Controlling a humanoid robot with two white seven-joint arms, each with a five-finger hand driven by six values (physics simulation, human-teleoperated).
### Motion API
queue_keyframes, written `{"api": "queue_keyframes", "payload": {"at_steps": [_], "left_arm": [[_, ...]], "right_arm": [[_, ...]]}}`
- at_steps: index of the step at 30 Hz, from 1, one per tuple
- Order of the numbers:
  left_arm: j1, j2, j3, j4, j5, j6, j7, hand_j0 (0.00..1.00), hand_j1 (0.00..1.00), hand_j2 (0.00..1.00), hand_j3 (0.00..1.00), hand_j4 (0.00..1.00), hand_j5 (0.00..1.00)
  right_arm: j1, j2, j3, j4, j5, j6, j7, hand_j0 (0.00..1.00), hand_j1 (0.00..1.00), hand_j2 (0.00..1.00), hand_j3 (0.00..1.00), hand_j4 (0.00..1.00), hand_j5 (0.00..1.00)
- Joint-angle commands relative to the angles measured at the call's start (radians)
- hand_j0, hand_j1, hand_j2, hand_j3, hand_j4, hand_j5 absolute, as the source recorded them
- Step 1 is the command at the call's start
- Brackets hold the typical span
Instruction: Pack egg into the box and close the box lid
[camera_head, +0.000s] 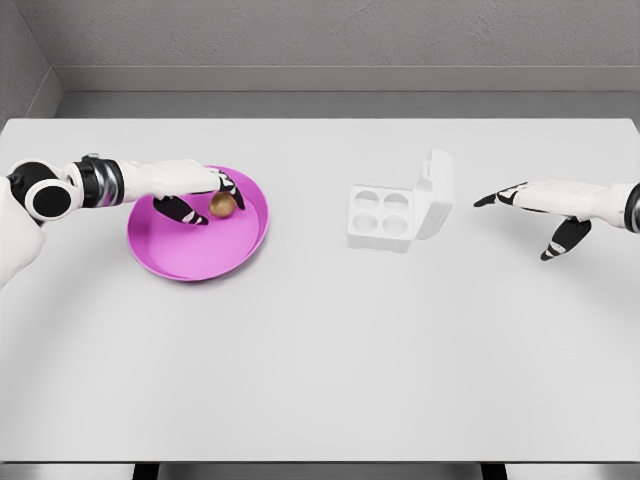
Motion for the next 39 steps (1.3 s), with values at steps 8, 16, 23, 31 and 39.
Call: {"api": "queue_keyframes", "payload": {"at_steps": [8,16,23,31,39], "left_arm": [[0.000,-0.002,0.002,0.001,-0.003,0.001,-0.004,0.60,0.60,0.60,0.60,0.60,0.60],[0.002,-0.012,0.002,0.009,-0.013,0.001,-0.004,0.59,0.59,0.59,0.59,0.59,0.59],[0.002,-0.012,0.003,0.023,-0.010,0.001,-0.005,0.45,0.45,0.45,0.45,0.45,0.45],[0.000,-0.012,0.003,0.026,0.001,0.001,-0.008,0.39,0.39,0.39,0.39,0.39,0.39],[-0.005,-0.010,0.029,0.012,0.044,0.001,-0.008,0.39,0.39,0.39,0.39,0.39,0.39]], "right_arm": [[0.000,-0.001,0.000,-0.002,-0.003,0.002,0.000,1.00,1.00,1.00,1.00,1.00,1.00],[0.000,-0.001,0.000,-0.002,-0.003,0.002,0.000,1.00,1.00,1.00,1.00,1.00,1.00],[0.000,-0.001,0.000,-0.002,-0.005,0.002,0.000,1.00,1.00,1.00,1.00,1.00,1.00],[-0.002,-0.001,0.000,-0.002,-0.005,0.002,0.000,1.00,1.00,1.00,1.00,1.00,1.00],[-0.002,-0.001,-0.002,-0.002,-0.005,0.002,0.000,1.00,1.00,1.00,1.00,1.00,1.00]]}}
